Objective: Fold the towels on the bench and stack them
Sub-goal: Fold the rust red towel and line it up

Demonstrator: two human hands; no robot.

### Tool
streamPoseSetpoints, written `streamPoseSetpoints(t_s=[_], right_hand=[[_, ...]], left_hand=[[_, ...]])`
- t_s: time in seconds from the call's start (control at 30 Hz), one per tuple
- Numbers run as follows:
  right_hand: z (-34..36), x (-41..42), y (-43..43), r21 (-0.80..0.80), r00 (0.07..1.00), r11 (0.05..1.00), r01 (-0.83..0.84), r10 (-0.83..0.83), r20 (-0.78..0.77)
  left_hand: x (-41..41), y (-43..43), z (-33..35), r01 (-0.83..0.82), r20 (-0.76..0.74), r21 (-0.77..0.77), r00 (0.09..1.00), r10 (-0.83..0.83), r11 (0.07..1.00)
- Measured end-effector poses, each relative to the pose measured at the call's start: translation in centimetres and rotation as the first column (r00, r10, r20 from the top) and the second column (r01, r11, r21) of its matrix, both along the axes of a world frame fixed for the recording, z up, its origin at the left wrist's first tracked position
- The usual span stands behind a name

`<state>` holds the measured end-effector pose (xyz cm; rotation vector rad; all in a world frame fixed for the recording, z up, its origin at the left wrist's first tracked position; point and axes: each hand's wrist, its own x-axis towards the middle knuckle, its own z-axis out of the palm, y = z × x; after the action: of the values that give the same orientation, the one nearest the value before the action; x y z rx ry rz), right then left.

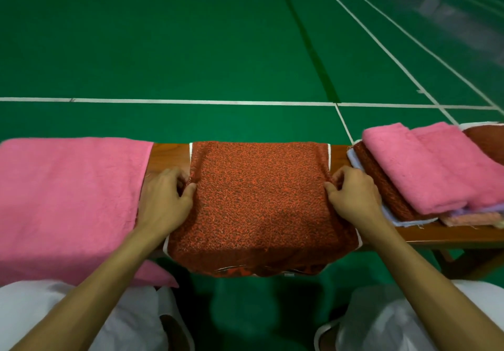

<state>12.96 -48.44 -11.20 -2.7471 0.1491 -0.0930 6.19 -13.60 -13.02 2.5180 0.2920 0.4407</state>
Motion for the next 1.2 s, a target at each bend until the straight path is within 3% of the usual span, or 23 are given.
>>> streamPoseSetpoints(t_s=[0.1, 0.17, 0.2, 0.23, 0.27, 0.33, 0.37, 0.53, 0.73, 0.8, 0.87, 1.03, 1.1, 1.13, 1.2], right_hand=[[-0.7, 0.2, -0.4, 0.046, 0.997, 0.997, -0.065, 0.063, 0.042], [-0.8, 0.3, -0.8, 0.195, 0.992, 0.975, -0.105, 0.089, 0.091], [-0.4, 0.2, -0.9, 0.345, 0.993, 0.933, -0.102, 0.075, 0.092], [0.1, 0.0, -0.9, 0.530, 0.996, 0.843, -0.087, 0.063, 0.062], [0.6, -0.3, -0.8, 0.714, 0.996, 0.696, -0.073, 0.094, 0.011], [1.2, -0.7, -1.2, 0.918, 0.968, 0.394, -0.047, 0.245, -0.055], [1.3, -0.7, -1.5, 0.938, 0.949, 0.343, -0.045, 0.308, -0.067], [1.9, -0.5, -2.7, 0.876, 0.948, 0.461, -0.144, 0.319, -0.011], [3.4, -0.5, -2.6, 0.716, 0.955, 0.652, -0.249, 0.288, 0.070], [3.7, -0.2, -2.7, 0.573, 0.953, 0.767, -0.288, 0.289, 0.091], [4.1, 0.0, -2.8, 0.327, 0.933, 0.874, -0.360, 0.331, 0.144], [5.9, -0.3, -2.7, 0.046, 0.902, 0.916, -0.399, 0.383, 0.197], [6.2, -0.1, -2.7, 0.058, 0.913, 0.928, -0.368, 0.349, 0.210], [6.0, 0.0, -2.5, 0.137, 0.926, 0.929, -0.342, 0.309, 0.219], [5.5, 0.1, -1.9, 0.451, 0.970, 0.861, -0.236, 0.180, 0.166]], left_hand=[[0.1, 0.4, 0.4, 0.027, -0.032, -0.290, 0.999, -0.038, 0.957], [0.1, 0.5, 1.1, 0.005, -0.085, -0.603, 0.994, -0.071, 0.798], [0.0, 0.6, 1.6, -0.005, -0.095, -0.726, 0.991, -0.094, 0.687], [-0.1, 0.7, 2.1, -0.002, -0.096, -0.809, 0.987, -0.129, 0.588], [-0.1, 1.0, 2.5, 0.008, -0.102, -0.845, 0.979, -0.176, 0.535], [-0.1, 1.7, 3.2, 0.056, -0.120, -0.847, 0.949, -0.292, 0.529], [-0.2, 2.0, 3.5, 0.071, -0.136, -0.837, 0.933, -0.332, 0.542], [-0.6, 3.3, 4.4, 0.066, -0.203, -0.727, 0.930, -0.305, 0.684], [-1.4, 3.1, 6.1, 0.064, -0.086, -0.605, 0.986, -0.145, 0.793], [-1.7, 3.2, 6.2, 0.070, -0.049, -0.536, 0.992, -0.114, 0.841], [-1.9, 3.5, 6.1, 0.048, -0.032, -0.462, 0.997, -0.070, 0.886], [-2.2, 3.7, 6.7, 0.026, -0.019, -0.448, 0.999, -0.039, 0.893], [-2.2, 3.7, 6.8, 0.016, -0.033, -0.488, 0.999, -0.037, 0.872], [-2.0, 3.8, 6.7, 0.001, -0.053, -0.520, 0.998, -0.033, 0.854], [-1.6, 3.9, 6.5, -0.015, -0.106, -0.598, 0.993, -0.060, 0.801]])
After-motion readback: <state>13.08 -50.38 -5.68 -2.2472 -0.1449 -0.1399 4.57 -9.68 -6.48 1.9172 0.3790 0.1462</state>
